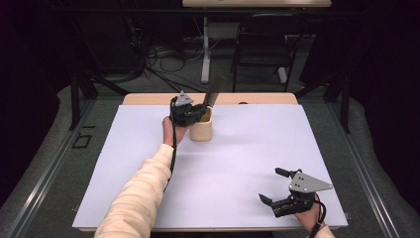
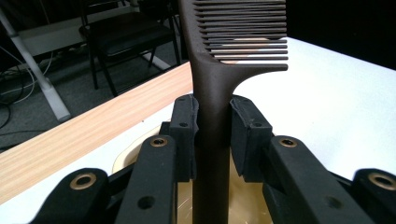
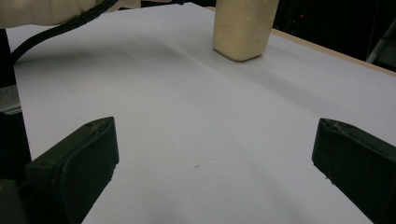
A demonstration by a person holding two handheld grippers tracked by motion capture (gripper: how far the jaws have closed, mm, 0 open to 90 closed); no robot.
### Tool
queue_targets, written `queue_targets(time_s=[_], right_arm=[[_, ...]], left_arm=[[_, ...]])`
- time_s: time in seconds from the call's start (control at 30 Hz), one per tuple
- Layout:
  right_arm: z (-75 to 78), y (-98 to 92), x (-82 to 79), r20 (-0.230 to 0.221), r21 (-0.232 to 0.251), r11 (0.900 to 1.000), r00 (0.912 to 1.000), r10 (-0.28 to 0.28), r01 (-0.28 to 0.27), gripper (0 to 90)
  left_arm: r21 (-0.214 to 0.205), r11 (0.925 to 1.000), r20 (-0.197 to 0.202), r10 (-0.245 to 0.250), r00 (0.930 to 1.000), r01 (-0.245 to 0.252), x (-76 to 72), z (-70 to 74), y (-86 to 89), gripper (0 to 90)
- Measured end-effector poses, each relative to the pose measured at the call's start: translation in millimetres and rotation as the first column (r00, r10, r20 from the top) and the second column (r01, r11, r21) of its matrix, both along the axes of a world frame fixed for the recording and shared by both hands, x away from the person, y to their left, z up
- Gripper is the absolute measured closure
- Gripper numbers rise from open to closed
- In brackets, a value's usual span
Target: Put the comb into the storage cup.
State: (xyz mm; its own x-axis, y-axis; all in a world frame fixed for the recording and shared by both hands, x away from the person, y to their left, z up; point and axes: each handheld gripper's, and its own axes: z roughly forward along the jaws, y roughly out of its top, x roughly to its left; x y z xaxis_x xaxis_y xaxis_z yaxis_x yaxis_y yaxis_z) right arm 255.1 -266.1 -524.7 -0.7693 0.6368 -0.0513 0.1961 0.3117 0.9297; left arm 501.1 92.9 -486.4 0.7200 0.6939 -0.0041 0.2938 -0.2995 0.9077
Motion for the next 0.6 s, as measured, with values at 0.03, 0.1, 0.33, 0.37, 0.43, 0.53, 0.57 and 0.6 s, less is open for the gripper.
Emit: queue_targets(time_s=[0.03,0.1,0.33,0.37,0.43,0.53,0.57,0.6], right_arm=[[-0.1,0.1,0.1,0.001,0.001,1.0000,1.0000,-0.001,0.001,0.0],[0.0,-0.1,0.1,0.000,0.000,1.0000,1.0000,0.000,0.000,0.0],[0.0,-0.1,0.2,0.000,-0.001,1.0000,1.0000,0.001,-0.001,0.0],[0.0,-0.1,0.2,0.000,-0.001,1.0000,1.0000,0.001,-0.001,0.0],[0.0,-0.1,0.2,-0.001,-0.001,1.0000,1.0000,0.000,0.000,0.0],[0.0,-0.1,0.1,-0.001,-0.002,1.0000,1.0000,0.000,0.000,0.0],[0.0,-0.1,0.1,-0.002,-0.001,1.0000,1.0000,0.000,0.000,0.0],[0.0,0.0,0.0,-0.002,-0.001,1.0000,1.0000,-0.001,0.001,0.0]], left_arm=[[0.006,1.0000,0.001,-0.001,1.0000,0.001,0.1,0.0,-0.3,72.5],[0.010,0.9999,0.001,-0.002,1.0000,0.002,0.2,-0.3,-1.1,72.5],[0.016,0.9998,-0.007,-0.010,0.9999,0.010,1.1,-1.6,-1.3,72.5],[0.017,0.9998,-0.008,-0.009,0.9999,0.009,1.1,-1.7,-1.5,72.4],[0.023,0.9997,-0.009,-0.011,0.9999,0.011,1.3,-1.7,-2.0,72.4],[0.031,0.9994,-0.011,-0.015,0.9998,0.015,1.5,-2.0,-2.8,72.4],[0.034,0.9993,-0.012,-0.015,0.9998,0.016,1.5,-2.0,-3.0,72.4],[0.034,0.9993,-0.011,-0.015,0.9998,0.015,1.6,-2.1,-3.2,72.4]])
